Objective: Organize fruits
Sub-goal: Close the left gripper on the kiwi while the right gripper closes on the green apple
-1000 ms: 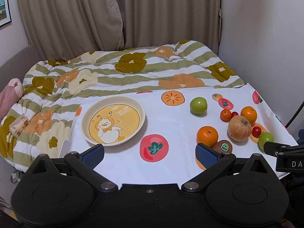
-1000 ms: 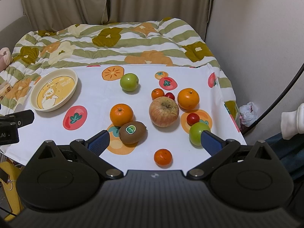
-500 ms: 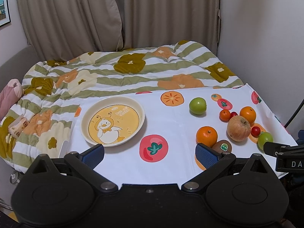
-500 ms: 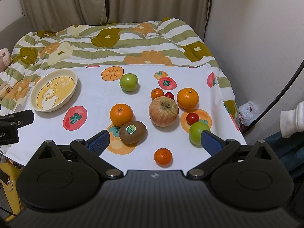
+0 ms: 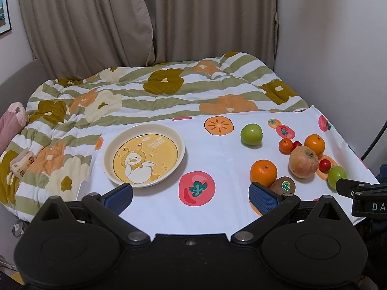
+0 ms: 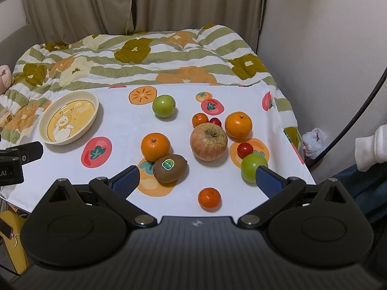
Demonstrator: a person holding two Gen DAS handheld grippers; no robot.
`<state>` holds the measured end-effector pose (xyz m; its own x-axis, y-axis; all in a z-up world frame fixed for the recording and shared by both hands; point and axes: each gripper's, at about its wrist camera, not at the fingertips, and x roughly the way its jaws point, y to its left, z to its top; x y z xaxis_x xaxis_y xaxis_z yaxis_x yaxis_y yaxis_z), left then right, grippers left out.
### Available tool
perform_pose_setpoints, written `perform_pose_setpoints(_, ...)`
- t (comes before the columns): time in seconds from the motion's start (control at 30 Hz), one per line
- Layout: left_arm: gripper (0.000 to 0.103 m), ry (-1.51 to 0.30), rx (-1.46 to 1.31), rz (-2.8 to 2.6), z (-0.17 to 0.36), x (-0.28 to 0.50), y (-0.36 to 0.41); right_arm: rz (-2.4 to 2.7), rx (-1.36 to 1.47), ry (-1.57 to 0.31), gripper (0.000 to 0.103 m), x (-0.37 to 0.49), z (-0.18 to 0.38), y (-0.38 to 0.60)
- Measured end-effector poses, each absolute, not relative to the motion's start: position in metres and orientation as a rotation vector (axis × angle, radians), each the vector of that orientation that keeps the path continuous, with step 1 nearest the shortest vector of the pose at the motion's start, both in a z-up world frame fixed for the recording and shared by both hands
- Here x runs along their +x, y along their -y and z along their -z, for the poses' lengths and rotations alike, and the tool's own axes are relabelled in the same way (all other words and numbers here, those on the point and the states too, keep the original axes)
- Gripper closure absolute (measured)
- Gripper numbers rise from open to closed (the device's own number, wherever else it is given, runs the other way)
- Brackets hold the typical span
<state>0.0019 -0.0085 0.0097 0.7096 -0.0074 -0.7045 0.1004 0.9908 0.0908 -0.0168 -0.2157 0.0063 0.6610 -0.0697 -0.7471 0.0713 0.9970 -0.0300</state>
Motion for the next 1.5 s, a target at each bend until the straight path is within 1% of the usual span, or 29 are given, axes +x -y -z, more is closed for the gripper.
perform_pose_setpoints(0.27, 0.000, -0.778, 0.170, 0.145, -0.006, 0.009, 0.022, 0.114, 0.040, -0.819, 0.000, -0.020, 0.000, 0.222)
perform_pose_setpoints(0.47, 0.000, -0.788, 0.165, 0.226, 0.010, 0.014, 0.026, 0.160, 0.061, -0.809, 0.000, -0.019, 0.014, 0.238)
perform_pose_setpoints(0.63, 0.000, -0.815, 0.155, 0.239, 0.025, 0.020, 0.045, 0.169, 0.070, -0.814, 0.000, -0.012, 0.032, 0.261)
perform_pose_setpoints(1.07, 0.000, -0.892, 0.122, 0.185, 0.088, 0.048, 0.124, 0.093, 0.112, -0.828, 0.000, 0.025, 0.094, 0.332)
perform_pose_setpoints(1.33, 0.001, -0.910, 0.107, 0.129, 0.121, 0.067, 0.156, 0.046, 0.133, -0.846, 0.000, 0.048, 0.120, 0.349)
perform_pose_setpoints(1.37, 0.002, -0.915, 0.110, 0.123, 0.124, 0.069, 0.159, 0.040, 0.138, -0.853, 0.000, 0.050, 0.124, 0.350)
perform_pose_setpoints(1.4, 0.003, -0.919, 0.111, 0.119, 0.128, 0.070, 0.161, 0.034, 0.143, -0.861, 0.006, 0.052, 0.128, 0.351)
perform_pose_setpoints(1.43, 0.004, -0.924, 0.111, 0.118, 0.131, 0.071, 0.164, 0.028, 0.146, -0.868, 0.007, 0.054, 0.132, 0.352)
perform_pose_setpoints(1.5, 0.007, -0.932, 0.107, 0.115, 0.136, 0.074, 0.168, 0.028, 0.146, -0.872, 0.008, 0.055, 0.136, 0.353)
